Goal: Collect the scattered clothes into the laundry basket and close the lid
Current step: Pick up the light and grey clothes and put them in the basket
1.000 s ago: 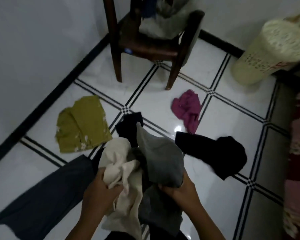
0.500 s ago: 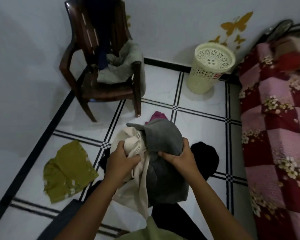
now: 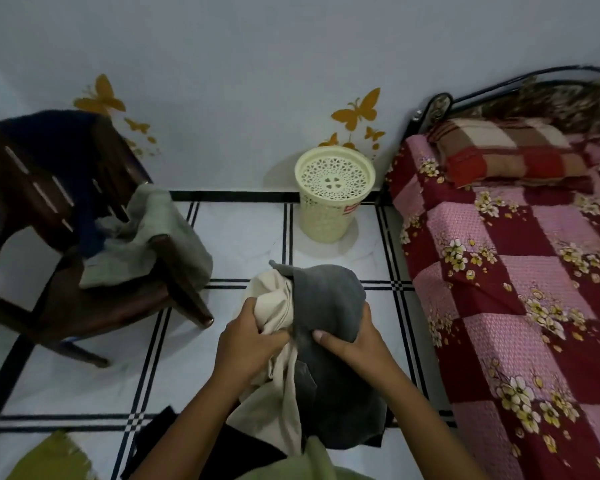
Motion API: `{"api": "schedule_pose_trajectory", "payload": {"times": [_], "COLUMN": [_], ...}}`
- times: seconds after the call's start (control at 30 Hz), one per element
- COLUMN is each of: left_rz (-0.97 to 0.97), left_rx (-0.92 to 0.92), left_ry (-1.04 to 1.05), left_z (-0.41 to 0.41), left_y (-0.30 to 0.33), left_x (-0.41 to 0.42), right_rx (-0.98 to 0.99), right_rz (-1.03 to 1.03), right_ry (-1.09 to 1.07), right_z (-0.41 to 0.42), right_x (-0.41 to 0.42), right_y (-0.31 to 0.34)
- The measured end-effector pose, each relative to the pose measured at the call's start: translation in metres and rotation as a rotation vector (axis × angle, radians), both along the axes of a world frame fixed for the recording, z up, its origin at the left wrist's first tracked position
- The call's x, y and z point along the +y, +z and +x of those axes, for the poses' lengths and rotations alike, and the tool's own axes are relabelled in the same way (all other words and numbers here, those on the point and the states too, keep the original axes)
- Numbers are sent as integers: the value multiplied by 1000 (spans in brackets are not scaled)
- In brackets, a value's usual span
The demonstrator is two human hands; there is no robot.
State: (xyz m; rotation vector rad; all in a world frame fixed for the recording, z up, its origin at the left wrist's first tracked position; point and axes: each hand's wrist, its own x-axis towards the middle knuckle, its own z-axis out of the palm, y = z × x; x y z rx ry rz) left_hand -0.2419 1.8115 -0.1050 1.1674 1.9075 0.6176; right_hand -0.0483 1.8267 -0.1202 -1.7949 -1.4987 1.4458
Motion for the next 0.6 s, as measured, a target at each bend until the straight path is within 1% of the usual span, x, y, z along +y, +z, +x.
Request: {"api": "schedule_pose_trajectory", "payload": {"times": [0.03,0.13,0.23,0.3,0.4,0.43,0.47,0.53,0.6], "left_rz": [0,-33,-69,-81,-142,-175,-192,-176,-196], "left_rx": [-20,-40,-103,-161,-330,-412,-460,-497,-536], "left_ry": [-12,-68,-138,-221,-318,-334,-347,-361,-361], "left_z": [4,23,42,51,63,71,78,94,109], "left_y": [3,-8,-20,-31,-25,-26,-21,-13,-13], "left_x": [16,85,170,232,302,344,363,401,448], "right_rx": [-19,-85,-207,-235,-199,-196,-191,-108,-4], "right_rz": [10,17,-29,-31,-63,-86,-108,-88,-30], "right_ry": [46,90,51,5,-58,-97,-125,-140,-209], "right_z": [1,11,20,28,36,44,49,61,76], "right_x": [11,62,136,191,255,296,317,356,396], "right_y": [2,0,-9,-20,-17,-23,-22,-25,-33]}}
